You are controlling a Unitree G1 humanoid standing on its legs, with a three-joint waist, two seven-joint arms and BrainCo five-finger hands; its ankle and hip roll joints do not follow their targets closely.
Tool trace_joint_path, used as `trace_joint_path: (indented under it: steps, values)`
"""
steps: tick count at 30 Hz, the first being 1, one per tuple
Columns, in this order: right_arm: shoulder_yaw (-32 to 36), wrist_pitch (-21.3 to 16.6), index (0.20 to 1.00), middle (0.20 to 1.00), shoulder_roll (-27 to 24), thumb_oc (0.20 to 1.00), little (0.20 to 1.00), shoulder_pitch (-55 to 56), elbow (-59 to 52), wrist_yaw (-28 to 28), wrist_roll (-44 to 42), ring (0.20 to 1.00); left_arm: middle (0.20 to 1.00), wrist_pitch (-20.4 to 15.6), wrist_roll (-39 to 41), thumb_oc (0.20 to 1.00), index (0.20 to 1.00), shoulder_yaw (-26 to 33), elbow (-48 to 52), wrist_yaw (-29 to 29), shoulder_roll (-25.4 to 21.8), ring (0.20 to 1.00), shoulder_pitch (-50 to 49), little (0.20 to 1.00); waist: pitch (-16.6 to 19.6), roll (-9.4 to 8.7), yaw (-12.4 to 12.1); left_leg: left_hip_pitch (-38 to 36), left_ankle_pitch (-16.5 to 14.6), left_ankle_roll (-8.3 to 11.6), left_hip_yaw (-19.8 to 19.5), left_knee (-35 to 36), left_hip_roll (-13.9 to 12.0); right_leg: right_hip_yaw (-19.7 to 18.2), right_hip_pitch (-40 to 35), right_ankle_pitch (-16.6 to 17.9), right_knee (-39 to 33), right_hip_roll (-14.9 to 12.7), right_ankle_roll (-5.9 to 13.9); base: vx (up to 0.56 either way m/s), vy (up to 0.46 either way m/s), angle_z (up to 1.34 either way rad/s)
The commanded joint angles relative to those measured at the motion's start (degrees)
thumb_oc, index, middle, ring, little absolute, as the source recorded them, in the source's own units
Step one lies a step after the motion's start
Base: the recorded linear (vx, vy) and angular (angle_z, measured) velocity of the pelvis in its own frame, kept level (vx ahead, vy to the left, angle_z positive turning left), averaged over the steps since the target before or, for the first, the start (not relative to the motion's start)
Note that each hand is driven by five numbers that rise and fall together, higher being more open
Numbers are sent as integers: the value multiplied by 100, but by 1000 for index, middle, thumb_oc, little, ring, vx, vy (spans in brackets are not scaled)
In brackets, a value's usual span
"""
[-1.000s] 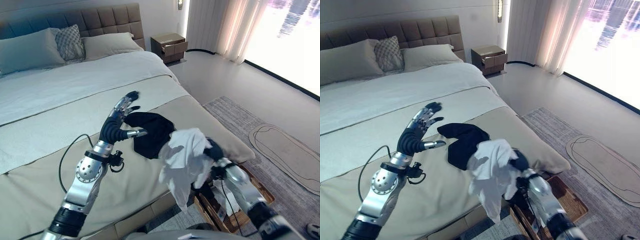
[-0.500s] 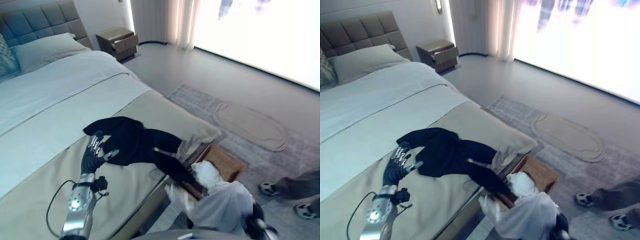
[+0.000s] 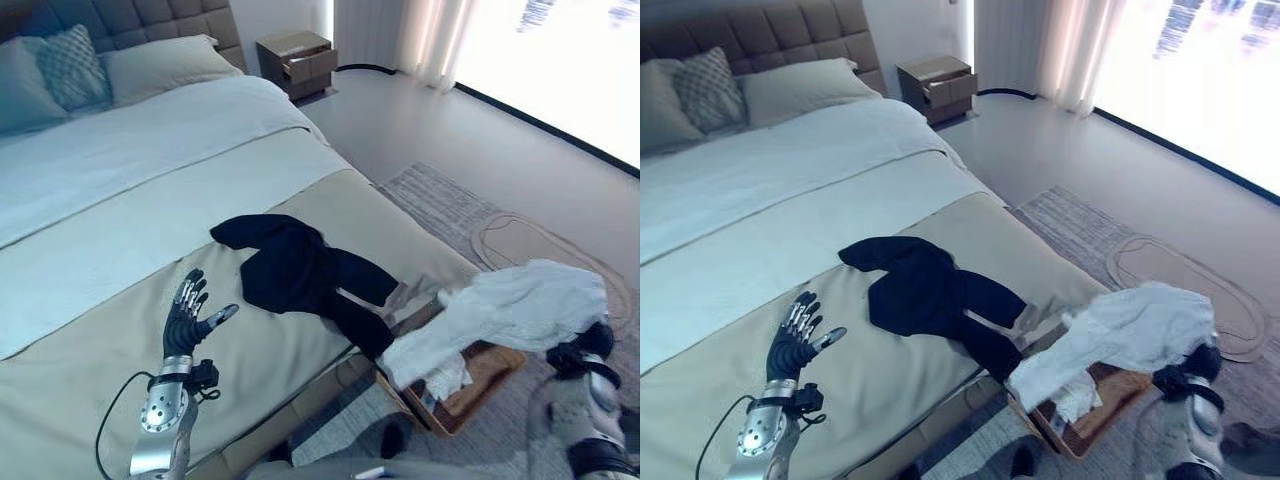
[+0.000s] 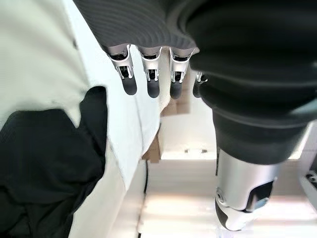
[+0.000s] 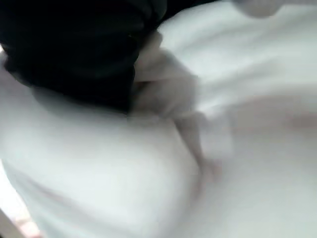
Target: Pick up clothes into the bucket
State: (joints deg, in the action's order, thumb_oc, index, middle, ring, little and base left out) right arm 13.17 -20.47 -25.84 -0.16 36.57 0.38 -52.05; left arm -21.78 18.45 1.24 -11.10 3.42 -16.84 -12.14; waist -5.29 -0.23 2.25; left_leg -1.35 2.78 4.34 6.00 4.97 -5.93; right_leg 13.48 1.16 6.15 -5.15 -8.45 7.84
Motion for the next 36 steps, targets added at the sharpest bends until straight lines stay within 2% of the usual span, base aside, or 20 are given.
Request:
trace_joint_path:
  steps: [1, 6, 10, 12, 13, 14, 15, 16, 17, 19, 20, 21, 22, 24, 25, 29, 30, 31, 32, 36]
  values:
    - [156, -358, 200, 200, -111, 200, 200, -509, -136, 51, -281, 200, 1000, -322, 234, 1000, 1000, 112, 229, -32, -179, 1000, 197, 1000, 63, -241, -43, 149, -40, 160, -206, -211, -117, -160, -181, -60, 260, -493, 417, 0, 0, 0]
    - [181, -473, 200, 200, -269, 200, 200, -845, 157, -325, -217, 200, 1000, -285, 191, 1000, 1000, 52, 242, -40, -241, 1000, 62, 1000, 63, -266, -95, 167, -57, 146, -214, -235, -105, -168, -177, -55, 261, -492, 417, 0, 0, 0]
    - [111, -485, 200, 200, -490, 200, 200, -942, 529, -205, -216, 200, 1000, -301, 184, 1000, 1000, 7, 190, -33, -335, 1000, 105, 1000, 31, -260, -141, 194, -59, 140, -224, -261, -101, -169, -165, -58, 274, -493, 415, 0, 0, 0]
    - [-24, -432, 200, 200, -755, 200, 200, -1522, 944, -564, 20, 200, 1000, -330, 296, 1000, 1000, -86, 248, -15, -365, 1000, 102, 1000, 9, -263, -185, 212, -65, 132, -228, -270, -93, -180, -142, -55, 287, -496, 416, 0, 0, 0]
    - [-115, -358, 200, 200, -861, 200, 200, -1468, 989, -376, -22, 200, 1000, -316, 269, 1000, 1000, -86, 209, -13, -420, 1000, 120, 1000, -6, -272, -203, 217, -55, 132, -224, -279, -93, -177, -140, -50, 293, -492, 416, 0, 0, 0]
    - [-147, -437, 200, 200, -809, 200, 200, -1758, 1123, -698, -15, 200, 1000, -328, 336, 1000, 1000, -127, 242, 7, -405, 1000, 114, 1000, -18, -267, -208, 223, -58, 131, -222, -280, -90, -180, -126, -44, 294, -496, 416, 0, 0, 0]
    - [-201, -299, 200, 200, -952, 200, 200, -1693, 1073, -499, -28, 200, 1000, -303, 302, 1000, 1000, -110, 236, 12, -425, 1000, 101, 1000, -44, -268, -211, 236, -48, 130, -216, -288, -90, -186, -113, -45, 308, -498, 415, 0, 0, 0]
    - [-249, -346, 200, 200, -1175, 200, 200, -1962, 1524, -893, 531, 200, 1000, -338, 410, 1000, 1000, -216, 259, -26, -422, 1000, 117, 1000, -70, -251, -232, 260, -63, 123, -231, -304, -77, -174, -99, -48, 318, -511, 421, -41, 1, 0]
    - [-357, -227, 200, 200, -1320, 200, 200, -2082, 1532, -598, 338, 200, 1000, -317, 371, 1000, 1000, -240, 247, -54, -492, 1000, 116, 1000, -103, -251, -255, 293, -53, 126, -238, -326, -78, -171, -79, -46, 329, -514, 420, -40, -2, 3]
    - [-619, -113, 200, 200, -1553, 200, 200, -2560, 1808, -641, 413, 200, 1000, -326, 427, 1000, 1000, -354, 313, -98, -573, 1000, 125, 1000, -208, -235, -294, 368, -50, 121, -250, -385, -59, -181, -5, -31, 376, -540, 415, -87, 4, 4]
    - [-719, -140, 200, 200, -1653, 200, 200, -2841, 2310, -1097, 847, 200, 1000, -350, 509, 1000, 1000, -433, 373, -90, -570, 1000, 165, 1000, -295, -197, -305, 441, -70, 113, -262, -449, -43, -196, 61, -34, 422, -558, 414, -125, 10, 1]
    - [-844, -2, 200, 200, -1867, 200, 200, -3112, 2199, -778, 623, 200, 1000, -330, 467, 1000, 1000, -473, 407, -102, -643, 1000, 166, 1000, -373, -186, -321, 519, -75, 106, -271, -518, -31, -213, 134, -37, 478, -570, 409, -148, 11, 0]
    - [-800, -173, 200, 200, -1780, 200, 200, -3310, 2391, -997, 551, 200, 1000, -351, 577, 1000, 1000, -551, 477, -95, -624, 1000, 226, 1000, -496, -143, -331, 630, -100, 91, -298, -627, -5, -230, 232, -47, 571, -601, 408, -172, 17, -1]
    - [-1064, -90, 200, 200, -2200, 200, 200, -4082, 2466, -1037, 479, 200, 1000, -361, 620, 1000, 1000, -665, 587, -134, -737, 1000, 309, 1000, -697, -101, -380, 856, -132, 75, -318, -817, 40, -278, 464, -81, 765, -653, 393, -182, 32, 0]
    - [-1036, -121, 200, 200, -1988, 200, 200, -4061, 2742, -1232, 510, 200, 1000, -359, 698, 1000, 1000, -678, 698, -94, -701, 1000, 350, 1000, -806, -47, -383, 938, -139, 61, -325, -891, 57, -292, 556, -76, 853, -679, 381, -113, 22, 3]
    - [-1278, -164, 200, 200, -2235, 200, 200, -4581, 2446, -1216, 442, 200, 1000, -408, 727, 1000, 1000, -771, 745, 4, -803, 1000, 460, 1000, -1214, 26, -381, 1503, -228, 39, -342, -1438, 107, -429, 1143, -169, 1408, -744, 325, -195, 14, 1]
    - [-1353, -66, 200, 200, -2603, 200, 200, -4939, 2298, -1105, 320, 200, 1000, -430, 689, 1000, 1000, -751, 782, 3, -926, 1000, 426, 1000, -1269, 25, -408, 1709, -290, 55, -350, -1635, 96, -450, 1334, -243, 1597, -750, 311, -160, -2, 6]
    - [-1248, -261, 200, 200, -2436, 200, 200, -4921, 2480, -1446, 241, 200, 1000, -430, 795, 1000, 1000, -700, 851, 57, -872, 1000, 447, 1000, -1295, 46, -362, 1925, -278, 48, -349, -1761, 111, -505, 1568, -218, 1711, -739, 301, -161, -1, 14]
    - [-1369, -131, 200, 200, -2792, 200, 200, -5294, 2344, -1272, 137, 200, 1000, -431, 723, 1000, 1000, -682, 900, 101, -953, 1000, 427, 1000, -1324, 46, -377, 2090, -281, 59, -342, -1862, 84, -555, 1747, -250, 1832, -738, 283, -145, -5, 12]
    - [-1813, 12, 200, 200, -3224, 200, 200, -5909, 2878, -1473, 522, 200, 1000, -505, 736, 1000, 1000, -723, 1023, 247, -1080, 1000, 432, 1000, -1380, 60, -410, 2759, -344, 88, -401, -2334, 73, -582, 2385, -366, 2308, -728, 245, -126, -33, 4]
